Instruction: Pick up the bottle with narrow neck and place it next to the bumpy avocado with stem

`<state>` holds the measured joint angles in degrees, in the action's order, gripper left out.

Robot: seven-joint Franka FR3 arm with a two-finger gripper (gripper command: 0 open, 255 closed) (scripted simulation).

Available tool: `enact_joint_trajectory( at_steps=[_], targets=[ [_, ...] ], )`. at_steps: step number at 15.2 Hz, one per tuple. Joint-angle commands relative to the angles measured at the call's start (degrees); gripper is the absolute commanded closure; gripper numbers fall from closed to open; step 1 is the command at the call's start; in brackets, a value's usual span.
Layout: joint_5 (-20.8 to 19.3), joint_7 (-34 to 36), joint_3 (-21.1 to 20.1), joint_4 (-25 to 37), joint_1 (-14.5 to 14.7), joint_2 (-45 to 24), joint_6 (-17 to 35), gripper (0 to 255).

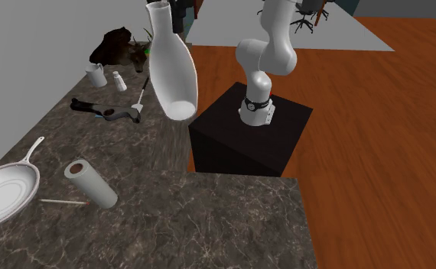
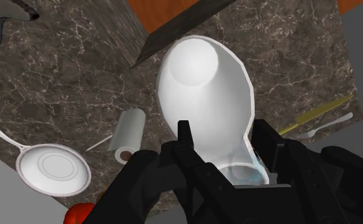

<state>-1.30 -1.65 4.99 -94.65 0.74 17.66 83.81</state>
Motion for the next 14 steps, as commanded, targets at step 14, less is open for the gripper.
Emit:
enact_joint_trajectory(
  at_steps=[14],
  targets=[
    [-5.93,-17.94,13.12,-16.38,-6.07,14.40,2.99,255]
  ],
)
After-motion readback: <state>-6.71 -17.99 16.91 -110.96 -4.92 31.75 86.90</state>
